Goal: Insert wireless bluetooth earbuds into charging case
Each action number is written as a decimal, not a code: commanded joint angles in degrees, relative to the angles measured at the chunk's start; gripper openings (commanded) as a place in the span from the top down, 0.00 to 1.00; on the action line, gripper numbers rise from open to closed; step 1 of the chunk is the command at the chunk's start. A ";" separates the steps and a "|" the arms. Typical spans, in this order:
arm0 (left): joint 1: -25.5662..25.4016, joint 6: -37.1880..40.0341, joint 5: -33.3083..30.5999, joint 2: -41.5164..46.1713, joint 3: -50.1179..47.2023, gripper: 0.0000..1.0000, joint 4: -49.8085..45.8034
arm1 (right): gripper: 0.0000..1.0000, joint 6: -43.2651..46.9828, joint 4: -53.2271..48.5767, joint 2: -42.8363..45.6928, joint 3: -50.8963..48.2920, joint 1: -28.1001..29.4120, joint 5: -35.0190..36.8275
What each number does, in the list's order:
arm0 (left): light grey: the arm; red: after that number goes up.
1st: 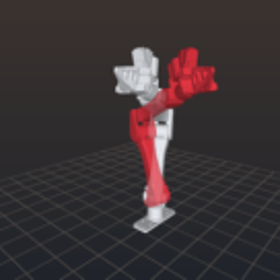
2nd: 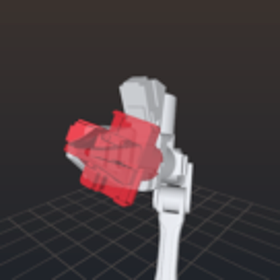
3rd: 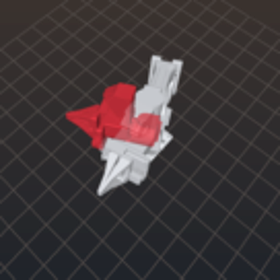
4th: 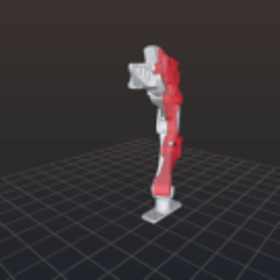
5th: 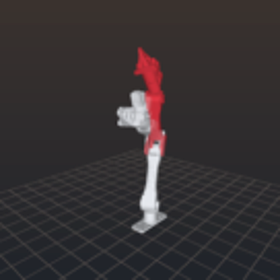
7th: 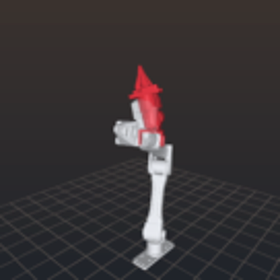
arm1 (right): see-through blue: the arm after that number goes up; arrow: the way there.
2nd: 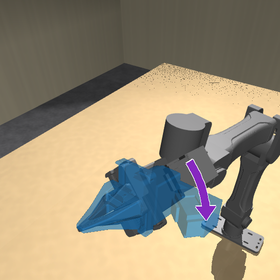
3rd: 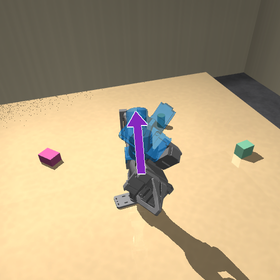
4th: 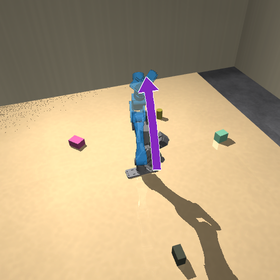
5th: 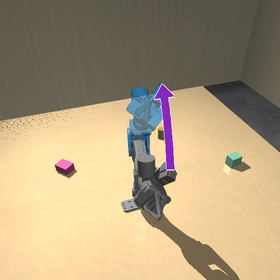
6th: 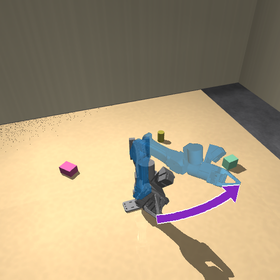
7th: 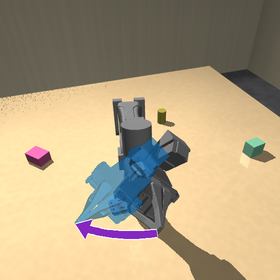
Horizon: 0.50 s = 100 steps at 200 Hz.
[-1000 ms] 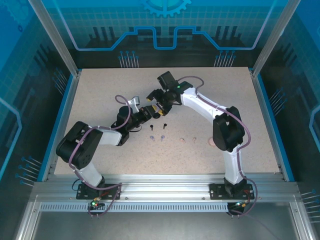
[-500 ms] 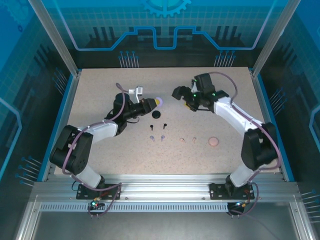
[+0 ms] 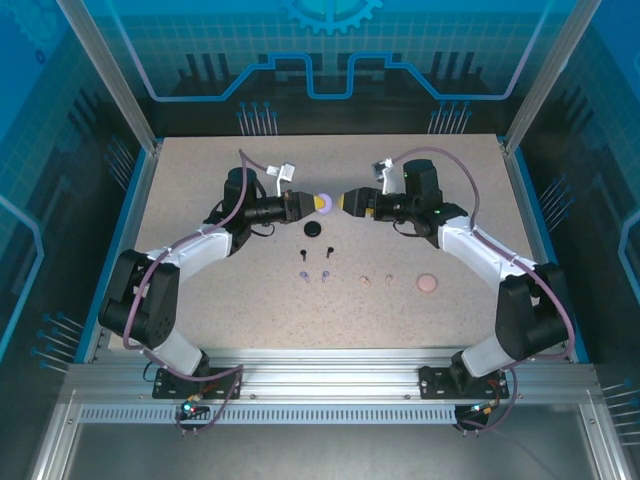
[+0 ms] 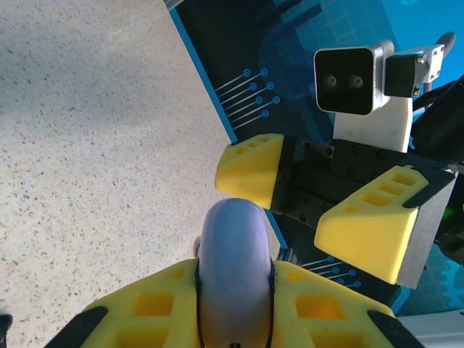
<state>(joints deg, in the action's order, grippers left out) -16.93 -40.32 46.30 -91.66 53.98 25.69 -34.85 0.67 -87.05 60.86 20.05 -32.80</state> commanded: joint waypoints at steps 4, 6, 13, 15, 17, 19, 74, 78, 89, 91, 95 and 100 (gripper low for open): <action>0.23 1.75 2.49 -0.10 2.05 1.00 -1.79 | 0.20 1.58 2.15 -2.02 2.37 1.41 -2.46; 0.23 1.74 2.48 -0.10 2.02 1.00 -1.79 | 0.20 1.62 2.21 -2.11 2.45 1.53 -2.52; 0.23 1.65 2.48 -0.10 2.07 1.00 -1.71 | 0.20 1.63 2.17 -2.37 2.67 1.93 -2.54; 0.23 1.60 2.48 -0.10 2.14 1.00 -1.75 | 0.21 1.65 2.15 -2.43 2.75 2.03 -2.58; 0.23 1.63 2.52 -0.17 2.11 1.00 -1.69 | 0.21 1.66 2.19 -2.47 2.77 2.08 -2.59; 0.23 1.64 2.49 -0.18 2.17 1.00 -1.70 | 0.21 1.74 2.16 -2.50 2.84 2.20 -2.57; 0.22 1.19 2.82 -0.54 3.04 1.00 -1.41 | 0.23 1.98 1.34 -4.48 3.90 3.80 -1.73; 0.23 1.08 3.03 -0.50 3.06 1.00 -1.35 | 0.24 2.06 0.99 -4.72 4.12 3.83 -1.34; 0.23 1.12 3.16 -0.29 3.09 1.00 -1.35 | 0.25 2.12 0.42 -5.13 4.35 3.86 -0.65; 0.23 1.07 3.17 -0.24 3.07 1.00 -1.35 | 0.25 2.14 0.36 -5.18 4.35 3.86 -0.54; 0.23 1.03 3.33 -0.15 3.11 1.00 -1.28 | 0.26 2.23 0.06 -5.39 4.35 3.79 -0.08; 0.23 1.02 3.44 -0.02 3.07 1.00 -1.21 | 0.26 2.32 -0.31 -5.65 4.35 3.70 0.52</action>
<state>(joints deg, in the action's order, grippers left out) -16.93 -40.10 47.53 -91.85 55.37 24.25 -33.76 1.37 -91.02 63.51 23.18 -33.43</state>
